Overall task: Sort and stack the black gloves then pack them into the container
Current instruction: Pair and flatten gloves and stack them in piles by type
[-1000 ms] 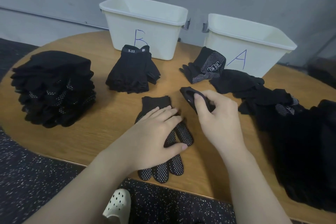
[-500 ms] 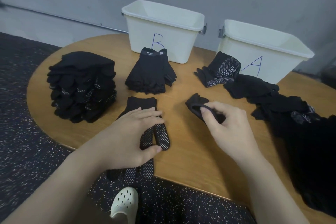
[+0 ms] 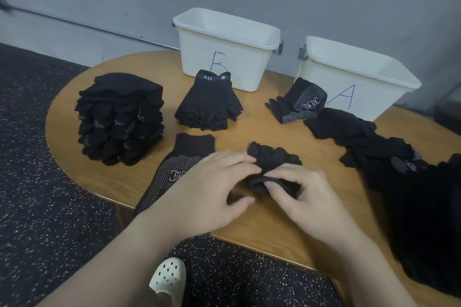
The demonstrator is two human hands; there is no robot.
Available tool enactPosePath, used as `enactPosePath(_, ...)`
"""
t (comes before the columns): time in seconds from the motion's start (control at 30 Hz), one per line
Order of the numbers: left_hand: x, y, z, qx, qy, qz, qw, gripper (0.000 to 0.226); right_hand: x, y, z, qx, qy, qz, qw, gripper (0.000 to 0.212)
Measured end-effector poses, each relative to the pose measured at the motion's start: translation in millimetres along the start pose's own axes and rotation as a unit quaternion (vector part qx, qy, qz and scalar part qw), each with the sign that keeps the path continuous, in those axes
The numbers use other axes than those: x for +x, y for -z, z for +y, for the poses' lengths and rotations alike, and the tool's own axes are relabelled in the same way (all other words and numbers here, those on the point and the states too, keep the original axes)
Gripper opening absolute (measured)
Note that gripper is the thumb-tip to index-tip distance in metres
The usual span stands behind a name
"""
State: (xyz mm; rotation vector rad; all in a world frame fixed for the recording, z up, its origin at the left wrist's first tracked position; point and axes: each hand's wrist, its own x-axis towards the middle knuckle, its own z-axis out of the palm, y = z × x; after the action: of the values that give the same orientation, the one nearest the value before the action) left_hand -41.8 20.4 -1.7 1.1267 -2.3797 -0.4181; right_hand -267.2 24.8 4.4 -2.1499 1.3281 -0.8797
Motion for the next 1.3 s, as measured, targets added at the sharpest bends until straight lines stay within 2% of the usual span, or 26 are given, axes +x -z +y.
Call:
enactPosePath(0.13, 8, -7, 7, -0.002, -0.026, -0.018, 0.999, 0.035, -11, 3, 2, 0.002, 0.007, -0.014, 1.0, 0.022)
enactPosePath(0.2, 10, -10, 8, -0.003, -0.029, -0.03, 0.999, 0.03, -17, 6, 5, -0.002, 0.004, -0.012, 1.0, 0.017)
enactPosePath(0.27, 13, -12, 8, -0.014, -0.026, -0.038, 0.999, 0.023, -24, 12, 8, 0.004, 0.002, 0.004, 1.0, 0.011)
enactPosePath(0.33, 14, -12, 9, -0.012, -0.019, -0.054, 0.998, 0.018, -28, 19, 12, 0.004, -0.005, 0.036, 0.999, 0.016)
enactPosePath(0.4, 15, -13, 11, 0.004, -0.017, -0.07, 0.997, 0.032, -29, 25, 23, -0.026, -0.035, 0.089, 0.995, 0.012)
enactPosePath(0.5, 21, -14, 19, 0.015, -0.007, -0.065, 0.998, 0.054, -26, 32, 50, -0.133, -0.108, 0.169, 0.971, 0.015)
enactPosePath(0.67, 34, -21, 27, 0.03, 0.007, -0.026, 0.999, 0.05, -13, 40, 76, -0.193, -0.214, 0.229, 0.93, 0.031)
enactPosePath(0.87, 37, -31, 31, 0.04, 0.02, -0.118, 0.992, 0.07, 6, 41, 89, -0.213, -0.273, 0.21, 0.914, 0.051)
enactPosePath(1.0, 36, -35, 27, 0.05, 0.02, -0.123, 0.991, 0.072, 20, 38, 92, -0.229, -0.295, 0.202, 0.905, 0.057)
enactPosePath(1.13, 35, -34, 24, 0.059, 0.02, -0.13, 0.989, 0.07, 31, 43, 97, -0.251, -0.353, 0.209, 0.877, 0.065)
enactPosePath(1.23, 34, -32, 23, 0.051, 0.024, -0.131, 0.99, 0.068, 37, 45, 99, -0.259, -0.403, 0.187, 0.857, 0.061)
enactPosePath(1.3, 33, -30, 22, 0.044, 0.026, -0.13, 0.99, 0.068, 39, 43, 99, -0.281, -0.404, 0.182, 0.851, 0.053)
